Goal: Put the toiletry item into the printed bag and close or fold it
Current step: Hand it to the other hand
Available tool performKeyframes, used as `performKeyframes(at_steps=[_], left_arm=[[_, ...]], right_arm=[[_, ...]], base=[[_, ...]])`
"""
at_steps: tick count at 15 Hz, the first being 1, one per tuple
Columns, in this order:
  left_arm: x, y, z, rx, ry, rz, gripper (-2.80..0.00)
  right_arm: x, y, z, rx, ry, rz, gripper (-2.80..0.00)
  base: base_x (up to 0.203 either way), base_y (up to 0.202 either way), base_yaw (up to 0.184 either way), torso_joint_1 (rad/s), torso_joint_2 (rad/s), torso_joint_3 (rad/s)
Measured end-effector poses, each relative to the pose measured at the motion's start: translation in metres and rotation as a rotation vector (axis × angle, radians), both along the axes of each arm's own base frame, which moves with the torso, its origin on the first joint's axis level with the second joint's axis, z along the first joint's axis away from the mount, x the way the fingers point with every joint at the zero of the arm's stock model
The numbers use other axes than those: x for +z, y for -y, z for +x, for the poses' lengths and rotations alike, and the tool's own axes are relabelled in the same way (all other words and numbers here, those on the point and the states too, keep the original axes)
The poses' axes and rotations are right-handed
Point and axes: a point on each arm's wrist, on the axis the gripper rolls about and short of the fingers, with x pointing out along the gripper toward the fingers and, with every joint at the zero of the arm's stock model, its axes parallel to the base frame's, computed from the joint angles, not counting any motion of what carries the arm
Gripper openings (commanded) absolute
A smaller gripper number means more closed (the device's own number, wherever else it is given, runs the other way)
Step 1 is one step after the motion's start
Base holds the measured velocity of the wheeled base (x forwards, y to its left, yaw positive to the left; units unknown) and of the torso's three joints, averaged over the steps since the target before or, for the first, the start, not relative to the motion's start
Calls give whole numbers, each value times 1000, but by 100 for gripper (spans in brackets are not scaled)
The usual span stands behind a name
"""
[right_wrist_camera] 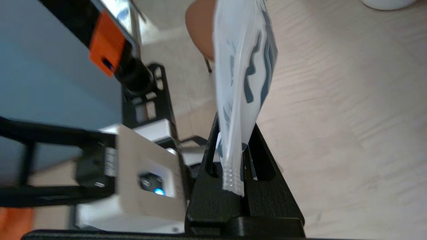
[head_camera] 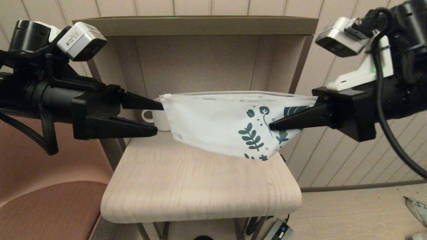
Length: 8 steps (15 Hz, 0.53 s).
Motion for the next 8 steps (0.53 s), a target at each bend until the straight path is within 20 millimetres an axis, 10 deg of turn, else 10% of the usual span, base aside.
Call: performKeyframes(at_steps=[8], left_arm=[[-20, -2, 3, 0, 30, 9, 0]], right_arm=[[-44, -18, 31, 67, 153, 27, -280]], base=[[0, 0, 0, 0, 0, 0]])
